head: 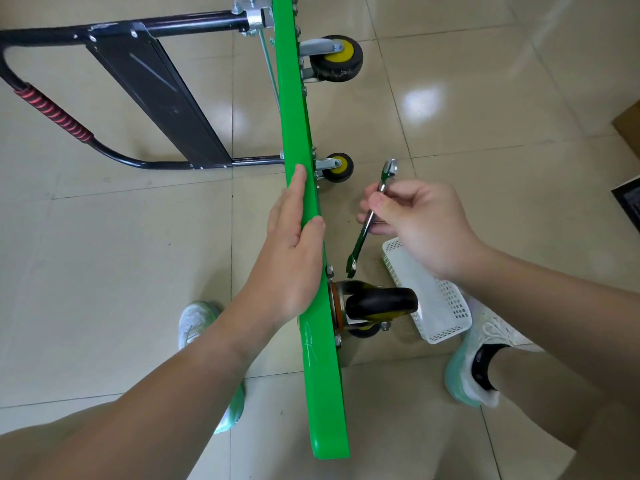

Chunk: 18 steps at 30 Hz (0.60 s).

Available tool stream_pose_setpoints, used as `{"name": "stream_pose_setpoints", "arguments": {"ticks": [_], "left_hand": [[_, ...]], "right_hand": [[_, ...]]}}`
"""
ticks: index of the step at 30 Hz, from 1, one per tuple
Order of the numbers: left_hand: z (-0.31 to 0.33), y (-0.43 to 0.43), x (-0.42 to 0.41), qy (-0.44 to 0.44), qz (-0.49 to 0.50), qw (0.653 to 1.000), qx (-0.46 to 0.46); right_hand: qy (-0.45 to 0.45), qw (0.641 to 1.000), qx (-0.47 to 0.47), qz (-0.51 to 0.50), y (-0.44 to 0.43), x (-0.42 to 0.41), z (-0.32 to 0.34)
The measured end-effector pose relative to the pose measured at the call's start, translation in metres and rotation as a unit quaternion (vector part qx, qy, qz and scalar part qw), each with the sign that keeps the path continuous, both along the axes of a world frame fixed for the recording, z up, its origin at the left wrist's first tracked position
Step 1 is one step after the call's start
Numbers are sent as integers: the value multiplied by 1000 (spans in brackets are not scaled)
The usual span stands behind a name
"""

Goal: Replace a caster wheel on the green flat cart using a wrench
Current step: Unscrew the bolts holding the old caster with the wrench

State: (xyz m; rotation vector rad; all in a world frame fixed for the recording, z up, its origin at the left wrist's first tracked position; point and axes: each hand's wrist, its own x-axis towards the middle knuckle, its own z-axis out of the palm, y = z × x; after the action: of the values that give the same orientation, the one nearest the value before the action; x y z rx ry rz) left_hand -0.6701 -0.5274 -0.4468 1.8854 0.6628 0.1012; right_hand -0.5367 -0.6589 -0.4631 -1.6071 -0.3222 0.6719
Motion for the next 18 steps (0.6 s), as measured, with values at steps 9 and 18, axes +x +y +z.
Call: {"name": "stream_pose_setpoints", "arguments": {"ticks": [9,18], "left_hand": [[-2,0,1,1,5,1000,-1],[-5,0,2,-2,16,1000,2]], "right_hand": [[147,986,-56,44,35,18,-33],[146,983,-83,69,56,18,-34]]}}
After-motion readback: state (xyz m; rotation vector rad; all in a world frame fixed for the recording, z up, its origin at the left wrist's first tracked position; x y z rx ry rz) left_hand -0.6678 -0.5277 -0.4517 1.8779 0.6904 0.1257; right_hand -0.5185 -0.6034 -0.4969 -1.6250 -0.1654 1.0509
